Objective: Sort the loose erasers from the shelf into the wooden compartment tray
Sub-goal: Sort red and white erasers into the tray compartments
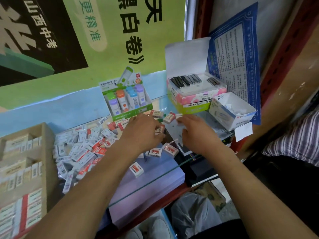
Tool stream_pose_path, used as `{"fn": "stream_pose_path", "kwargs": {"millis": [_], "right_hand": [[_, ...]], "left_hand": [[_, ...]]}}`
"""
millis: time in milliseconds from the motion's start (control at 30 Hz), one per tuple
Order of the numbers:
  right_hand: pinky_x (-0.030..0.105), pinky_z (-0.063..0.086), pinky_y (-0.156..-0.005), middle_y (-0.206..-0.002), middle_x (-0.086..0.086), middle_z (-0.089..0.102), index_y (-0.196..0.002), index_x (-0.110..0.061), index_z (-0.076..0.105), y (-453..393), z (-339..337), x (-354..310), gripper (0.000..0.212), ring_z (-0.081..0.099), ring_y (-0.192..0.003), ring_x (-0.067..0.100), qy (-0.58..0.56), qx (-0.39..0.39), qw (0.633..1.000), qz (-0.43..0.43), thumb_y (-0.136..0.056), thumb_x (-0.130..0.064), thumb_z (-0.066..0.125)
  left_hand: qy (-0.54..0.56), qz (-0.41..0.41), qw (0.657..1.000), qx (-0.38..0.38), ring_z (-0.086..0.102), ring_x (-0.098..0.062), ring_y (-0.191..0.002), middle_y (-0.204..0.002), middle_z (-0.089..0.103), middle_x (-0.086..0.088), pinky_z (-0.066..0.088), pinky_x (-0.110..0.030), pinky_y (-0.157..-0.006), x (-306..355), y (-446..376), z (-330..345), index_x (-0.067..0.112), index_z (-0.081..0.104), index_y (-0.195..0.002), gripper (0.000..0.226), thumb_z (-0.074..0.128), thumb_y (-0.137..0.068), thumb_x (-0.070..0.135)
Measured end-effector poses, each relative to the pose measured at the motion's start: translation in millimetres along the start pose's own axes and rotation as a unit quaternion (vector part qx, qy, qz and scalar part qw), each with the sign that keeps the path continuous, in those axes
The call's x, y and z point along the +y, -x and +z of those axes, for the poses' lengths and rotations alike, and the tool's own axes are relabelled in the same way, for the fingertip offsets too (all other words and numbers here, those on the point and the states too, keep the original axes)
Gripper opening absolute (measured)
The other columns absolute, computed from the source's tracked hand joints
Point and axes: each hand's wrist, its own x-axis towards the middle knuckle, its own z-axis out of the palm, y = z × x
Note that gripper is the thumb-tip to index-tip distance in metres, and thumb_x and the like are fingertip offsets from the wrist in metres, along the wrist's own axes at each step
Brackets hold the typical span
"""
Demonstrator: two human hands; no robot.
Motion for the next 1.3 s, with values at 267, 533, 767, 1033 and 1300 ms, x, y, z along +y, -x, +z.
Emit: {"fn": "stream_pose_path", "kwargs": {"millis": [267, 533, 767, 1033, 1300], "right_hand": [[0.043, 0.042, -0.099, -0.136, 0.012, 0.051, -0.133, -0.009, 0.052, -13.0, -2.6, -7.2, 0.043, 0.041, -0.125, 0.033, 0.047, 0.035, 0.998, -0.025, -0.090, -0.014, 0.051], [0.041, 0.025, -0.103, -0.144, -0.004, 0.040, -0.136, -0.029, 0.044, -23.9, 5.0, -9.2, 0.055, 0.029, -0.129, 0.030, 0.142, -0.051, 0.987, -0.046, -0.086, -0.006, 0.047], [0.035, 0.027, -0.088, -0.127, -0.004, 0.054, -0.123, -0.024, 0.051, -24.4, -0.8, -14.6, 0.042, 0.037, -0.117, 0.026, 0.165, -0.041, 0.982, -0.082, -0.085, -0.005, 0.048], [0.035, 0.029, -0.083, -0.118, 0.006, 0.053, -0.122, -0.018, 0.059, -23.1, 7.4, -26.4, 0.039, 0.041, -0.113, 0.031, 0.115, 0.036, 0.985, -0.125, -0.084, -0.010, 0.054], [0.013, 0.045, -0.057, -0.085, -0.005, 0.062, -0.097, -0.020, 0.060, 10.8, -17.4, -99.6, 0.021, 0.056, -0.061, 0.001, -0.275, 0.018, 0.958, -0.083, -0.081, -0.015, 0.073]], "left_hand": [[-0.001, -0.010, 0.999, 0.032, 0.050, -0.024, -0.072, -0.070, 0.052, -0.002, 0.028, -0.029, -0.052, 7.0, -2.7, 3.2, 0.019, 0.069, -0.066, 0.024, 0.065, -0.083, 0.035], [0.010, -0.017, 1.000, -0.002, 0.058, -0.021, -0.079, -0.084, 0.063, 0.003, 0.034, -0.028, -0.054, 6.8, 0.6, 1.5, 0.028, 0.065, -0.091, 0.007, 0.065, -0.087, 0.033], [0.282, -0.102, 0.951, 0.070, 0.060, -0.004, -0.079, -0.086, 0.066, 0.013, 0.046, -0.016, -0.066, 4.6, 9.7, -6.1, 0.026, 0.068, -0.087, 0.009, 0.074, -0.081, 0.026], [0.355, -0.195, 0.909, 0.093, 0.059, -0.008, -0.066, -0.091, 0.063, 0.008, 0.051, -0.026, -0.059, -6.0, 46.2, -29.0, 0.038, 0.058, -0.104, 0.036, 0.072, -0.079, 0.015], [0.491, -0.210, 0.839, 0.105, 0.063, -0.014, -0.067, -0.087, 0.065, -0.005, 0.051, -0.027, -0.062, -15.2, 94.7, -76.3, 0.023, 0.068, -0.102, 0.035, 0.068, -0.081, -0.004]]}}
